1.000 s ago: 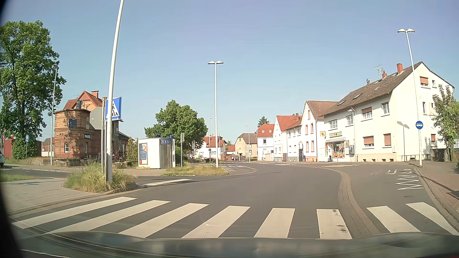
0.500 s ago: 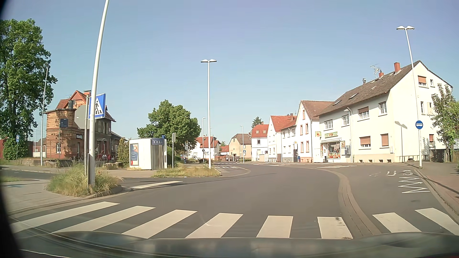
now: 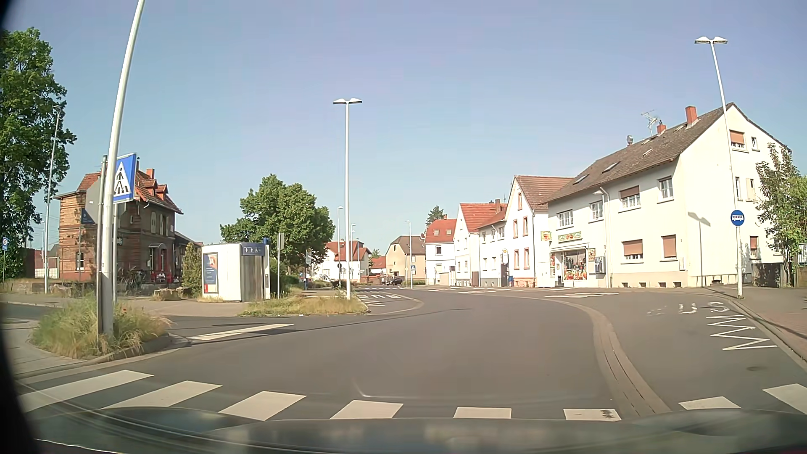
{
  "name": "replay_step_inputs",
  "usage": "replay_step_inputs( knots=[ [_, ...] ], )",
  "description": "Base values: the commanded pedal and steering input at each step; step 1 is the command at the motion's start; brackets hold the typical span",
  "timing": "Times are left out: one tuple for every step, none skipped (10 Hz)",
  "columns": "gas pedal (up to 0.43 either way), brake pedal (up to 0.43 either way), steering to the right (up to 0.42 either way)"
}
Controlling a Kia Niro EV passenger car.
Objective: Follow the waypoints while adhering to traffic rules and regulations
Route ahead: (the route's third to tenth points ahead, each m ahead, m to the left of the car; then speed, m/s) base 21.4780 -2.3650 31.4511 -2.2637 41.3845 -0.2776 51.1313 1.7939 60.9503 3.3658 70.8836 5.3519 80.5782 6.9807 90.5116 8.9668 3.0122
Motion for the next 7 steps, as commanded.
replay_step_inputs(
  knots=[
    [0.421,0.024,0.129],
    [0.421,0.024,0.133],
    [0.421,0.024,0.133],
    [0.421,0.024,0.133],
    [0.421,0.024,0.133],
    [0.421,0.024,0.133],
    [0.421,0.024,0.133]
  ],
)
